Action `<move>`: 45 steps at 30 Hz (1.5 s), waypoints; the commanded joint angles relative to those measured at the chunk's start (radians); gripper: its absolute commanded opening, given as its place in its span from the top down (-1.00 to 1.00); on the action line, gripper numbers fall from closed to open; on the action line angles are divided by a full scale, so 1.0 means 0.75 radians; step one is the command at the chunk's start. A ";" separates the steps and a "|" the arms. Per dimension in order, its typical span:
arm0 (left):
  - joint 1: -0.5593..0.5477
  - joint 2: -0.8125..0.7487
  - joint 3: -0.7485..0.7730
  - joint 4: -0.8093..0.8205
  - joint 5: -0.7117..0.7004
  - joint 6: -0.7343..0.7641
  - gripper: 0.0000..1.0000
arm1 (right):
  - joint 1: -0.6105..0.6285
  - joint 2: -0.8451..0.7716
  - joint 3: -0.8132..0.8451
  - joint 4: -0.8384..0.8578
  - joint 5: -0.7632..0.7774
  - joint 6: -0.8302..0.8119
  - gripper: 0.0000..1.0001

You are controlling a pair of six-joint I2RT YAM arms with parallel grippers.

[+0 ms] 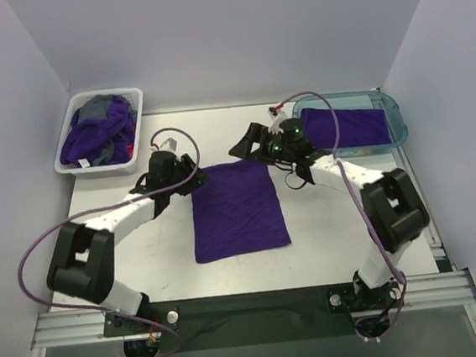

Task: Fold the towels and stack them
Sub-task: Fold the towel

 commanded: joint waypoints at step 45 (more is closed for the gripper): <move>0.221 0.326 0.161 0.508 0.302 -0.104 -0.35 | -0.141 0.200 0.082 0.089 0.177 -0.004 -0.61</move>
